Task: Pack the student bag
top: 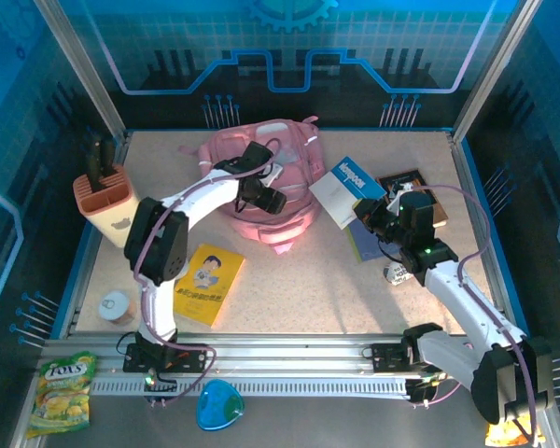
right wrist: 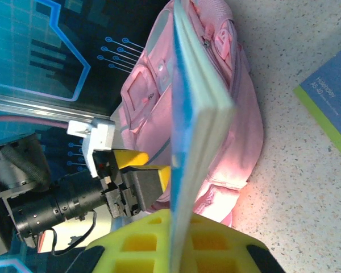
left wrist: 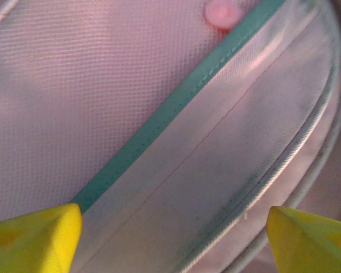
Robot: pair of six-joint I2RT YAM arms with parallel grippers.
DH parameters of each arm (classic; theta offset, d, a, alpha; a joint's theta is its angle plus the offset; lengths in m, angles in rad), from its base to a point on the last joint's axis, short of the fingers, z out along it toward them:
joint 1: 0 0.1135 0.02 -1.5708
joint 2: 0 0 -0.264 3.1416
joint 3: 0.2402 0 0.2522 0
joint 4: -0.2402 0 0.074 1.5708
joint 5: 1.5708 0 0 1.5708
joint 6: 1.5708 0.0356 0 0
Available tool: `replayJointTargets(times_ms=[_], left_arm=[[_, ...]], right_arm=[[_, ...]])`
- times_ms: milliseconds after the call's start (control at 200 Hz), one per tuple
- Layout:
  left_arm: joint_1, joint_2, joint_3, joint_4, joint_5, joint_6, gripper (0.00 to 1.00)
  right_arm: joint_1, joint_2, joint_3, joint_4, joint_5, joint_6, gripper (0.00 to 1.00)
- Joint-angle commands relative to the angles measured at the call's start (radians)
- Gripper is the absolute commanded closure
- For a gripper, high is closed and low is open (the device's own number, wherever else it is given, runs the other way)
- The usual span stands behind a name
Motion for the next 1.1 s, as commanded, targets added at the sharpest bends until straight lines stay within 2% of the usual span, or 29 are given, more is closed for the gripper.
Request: replayJointTargets(times_ms=[0,85,180,290,475,625,735,880,990,1096], left_arm=[[-0.02,0.051,0.085,-0.161,-0.043,0.19,0.18],[-0.035,0.082,0.134,-0.22,-0.056,0.249,0.21],[-0.055,0.116,0.167,-0.232,-0.132,0.283,0.28],[-0.065,0.156,0.215,-0.249,-0.199,0.285,0.36],[-0.085,0.182,0.24,-0.243,-0.249,0.295,0.42],[-0.098,0.193,0.259,-0.235,-0.31,0.28,0.52],[-0.103,0.17,0.256,-0.222,-0.301,0.261,0.62],[-0.104,0.125,0.248,-0.206,-0.281,0.227,0.81],[-0.104,0.079,0.229,-0.186,-0.274,0.204,0.88],[-0.105,0.02,0.197,-0.15,-0.274,0.171,1.0]], right_arm=[[-0.018,0.014,-0.012,0.015,-0.01,-0.008,0.98],[-0.02,0.023,-0.008,0.01,-0.018,-0.008,0.98],[-0.022,0.028,-0.009,0.011,-0.02,-0.007,0.97],[-0.024,0.033,-0.014,0.009,-0.026,-0.005,0.97],[-0.026,0.033,-0.024,0.013,-0.035,0.001,0.97],[-0.029,0.033,-0.029,0.011,-0.038,0.003,0.97],[-0.033,0.03,-0.032,0.005,-0.039,0.003,0.97],[-0.047,0.008,-0.04,-0.009,-0.028,-0.006,0.96],[-0.067,-0.022,-0.048,-0.032,-0.014,-0.017,0.96],[-0.08,-0.049,-0.056,-0.055,0.0,-0.021,0.96]])
